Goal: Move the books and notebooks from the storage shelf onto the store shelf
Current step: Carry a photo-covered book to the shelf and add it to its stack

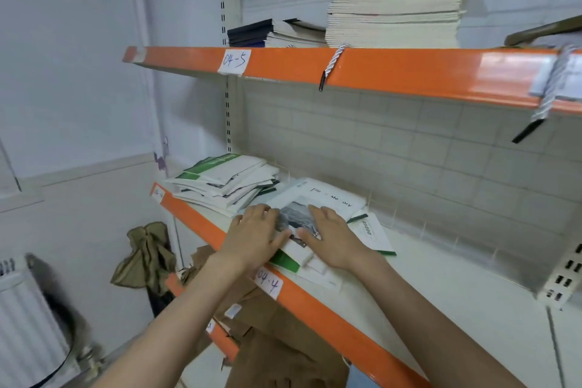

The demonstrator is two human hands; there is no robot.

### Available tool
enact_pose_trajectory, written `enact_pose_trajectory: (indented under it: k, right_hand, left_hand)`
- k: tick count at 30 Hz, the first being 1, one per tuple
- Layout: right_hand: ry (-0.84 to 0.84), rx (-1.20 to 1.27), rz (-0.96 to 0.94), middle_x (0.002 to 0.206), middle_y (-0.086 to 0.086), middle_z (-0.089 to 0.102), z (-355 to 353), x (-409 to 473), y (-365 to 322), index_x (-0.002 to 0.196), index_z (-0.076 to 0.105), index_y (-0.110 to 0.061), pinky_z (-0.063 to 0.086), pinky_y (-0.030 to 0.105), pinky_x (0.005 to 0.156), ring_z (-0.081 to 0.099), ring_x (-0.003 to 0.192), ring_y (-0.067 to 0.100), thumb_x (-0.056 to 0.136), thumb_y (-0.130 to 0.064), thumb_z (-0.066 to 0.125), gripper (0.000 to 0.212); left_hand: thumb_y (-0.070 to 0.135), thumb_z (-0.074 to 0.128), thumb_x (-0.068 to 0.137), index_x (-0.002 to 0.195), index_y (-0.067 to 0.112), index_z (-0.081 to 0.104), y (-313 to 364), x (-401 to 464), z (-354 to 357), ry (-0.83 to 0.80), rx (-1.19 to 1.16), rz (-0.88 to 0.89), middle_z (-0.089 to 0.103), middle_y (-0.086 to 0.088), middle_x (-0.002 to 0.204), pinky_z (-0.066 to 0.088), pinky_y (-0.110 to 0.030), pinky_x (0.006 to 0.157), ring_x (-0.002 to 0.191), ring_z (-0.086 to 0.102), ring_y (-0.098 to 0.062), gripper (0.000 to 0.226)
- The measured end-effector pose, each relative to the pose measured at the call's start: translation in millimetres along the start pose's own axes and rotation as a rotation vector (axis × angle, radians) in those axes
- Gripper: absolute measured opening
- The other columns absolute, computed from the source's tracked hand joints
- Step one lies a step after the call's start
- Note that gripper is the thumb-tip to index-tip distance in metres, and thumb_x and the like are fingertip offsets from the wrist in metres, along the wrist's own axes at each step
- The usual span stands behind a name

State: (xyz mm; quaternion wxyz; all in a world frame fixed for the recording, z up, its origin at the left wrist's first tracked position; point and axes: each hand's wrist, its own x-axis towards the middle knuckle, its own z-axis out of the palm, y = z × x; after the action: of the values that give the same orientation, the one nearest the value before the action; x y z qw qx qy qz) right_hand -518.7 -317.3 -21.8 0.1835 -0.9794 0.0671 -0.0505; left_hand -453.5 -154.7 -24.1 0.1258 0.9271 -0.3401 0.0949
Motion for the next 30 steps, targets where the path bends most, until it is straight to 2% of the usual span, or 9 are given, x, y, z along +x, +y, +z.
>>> enact_pose_trajectory:
  k: [10, 14, 18, 20, 23, 24, 27, 28, 30]
  right_hand:
    - [0.039, -0.063, 0.177, 0.156, 0.017, 0.017, 5.6, 67.2, 8.2, 0.151, 0.015, -0.012, 0.015, 0.040, 0.118, 0.013, 0.145, 0.029, 0.099, -0.046, 0.035, 0.065]
    - [0.052, -0.133, 0.218, 0.157, 0.017, 0.015, 15.9, 75.2, 5.0, 0.150, 0.018, -0.013, 0.013, 0.039, 0.118, 0.012, 0.145, 0.029, 0.100, -0.045, 0.032, 0.061]
    - [0.066, -0.169, 0.235, 0.158, 0.014, 0.012, 25.1, 77.5, 7.4, 0.151, 0.018, -0.015, 0.012, 0.040, 0.118, 0.010, 0.146, 0.027, 0.100, -0.048, 0.027, 0.061]
    - [0.054, -0.176, 0.253, 0.158, 0.014, 0.011, 25.1, 77.1, 6.9, 0.151, 0.017, -0.016, 0.011, 0.039, 0.119, 0.009, 0.146, 0.026, 0.095, -0.059, 0.018, 0.071]
    - [0.026, -0.224, 0.259, 0.159, 0.013, 0.006, 26.1, 73.8, 1.3, 0.152, 0.011, -0.017, 0.008, 0.040, 0.119, 0.004, 0.147, 0.026, 0.070, -0.077, -0.015, 0.105]
    - [0.013, -0.231, 0.271, 0.159, 0.013, 0.003, 26.5, 73.3, 0.3, 0.152, 0.008, -0.017, 0.006, 0.040, 0.120, 0.001, 0.147, 0.026, 0.068, -0.073, -0.015, 0.104]
    - [-0.009, -0.226, 0.305, 0.160, 0.010, -0.002, 25.9, 72.7, -0.8, 0.153, 0.004, -0.020, 0.002, 0.040, 0.120, -0.004, 0.148, 0.025, 0.098, -0.054, 0.011, 0.065]
    - [-0.016, -0.228, 0.318, 0.160, 0.009, -0.003, 25.7, 72.2, -0.7, 0.153, 0.003, -0.020, 0.001, 0.040, 0.120, -0.004, 0.148, 0.024, 0.100, -0.050, 0.014, 0.062]
    - [-0.037, -0.234, 0.353, 0.161, 0.007, -0.004, 25.2, 70.6, -2.1, 0.153, 0.003, -0.022, 0.000, 0.039, 0.120, -0.004, 0.148, 0.023, 0.096, -0.057, 0.010, 0.067]
  left_hand:
    - [0.066, 0.030, 0.091, 0.138, 0.018, 0.036, -40.1, 86.4, 7.6, -0.197, 0.049, 0.028, 0.040, -0.010, 0.141, 0.033, -0.043, 0.105, 0.132, 0.034, -0.028, 0.068]
    - [0.076, 0.034, 0.082, 0.124, 0.016, 0.048, -48.6, 102.5, 15.8, -0.218, 0.015, 0.048, 0.054, -0.010, 0.125, 0.043, -0.041, 0.093, 0.117, 0.047, -0.028, 0.075]
    - [0.084, 0.049, 0.065, 0.113, 0.014, 0.051, -51.3, 114.1, 17.5, -0.211, -0.067, -0.029, 0.059, -0.007, 0.114, 0.047, -0.038, 0.087, 0.108, 0.054, -0.026, 0.085]
    - [0.082, 0.055, 0.064, 0.113, 0.011, 0.051, -48.6, 118.3, 16.9, -0.203, -0.069, -0.045, 0.059, -0.009, 0.115, 0.047, -0.036, 0.088, 0.108, 0.054, -0.026, 0.087]
    - [0.078, 0.057, 0.066, 0.121, 0.008, 0.048, -46.3, 120.7, 14.2, -0.215, -0.024, -0.061, 0.054, -0.012, 0.122, 0.041, -0.035, 0.092, 0.117, 0.049, -0.028, 0.089]
    - [0.078, 0.059, 0.065, 0.121, 0.008, 0.048, -46.6, 122.4, 13.6, -0.209, -0.019, -0.066, 0.053, -0.012, 0.123, 0.041, -0.035, 0.092, 0.117, 0.048, -0.028, 0.090]
    - [0.074, 0.067, 0.061, 0.116, 0.006, 0.049, -48.2, 131.6, 15.7, -0.188, -0.034, -0.056, 0.053, -0.014, 0.120, 0.042, -0.037, 0.092, 0.114, 0.049, -0.029, 0.090]
    - [0.071, 0.071, 0.060, 0.116, 0.005, 0.047, -47.7, 134.5, 16.4, -0.190, -0.069, -0.041, 0.054, -0.013, 0.118, 0.044, -0.036, 0.088, 0.111, 0.051, -0.028, 0.089]
    - [0.060, 0.079, 0.061, 0.116, 0.005, 0.040, -47.9, 139.0, 15.6, -0.223, -0.180, -0.012, 0.058, -0.011, 0.114, 0.046, -0.032, 0.076, 0.102, 0.057, -0.026, 0.087]
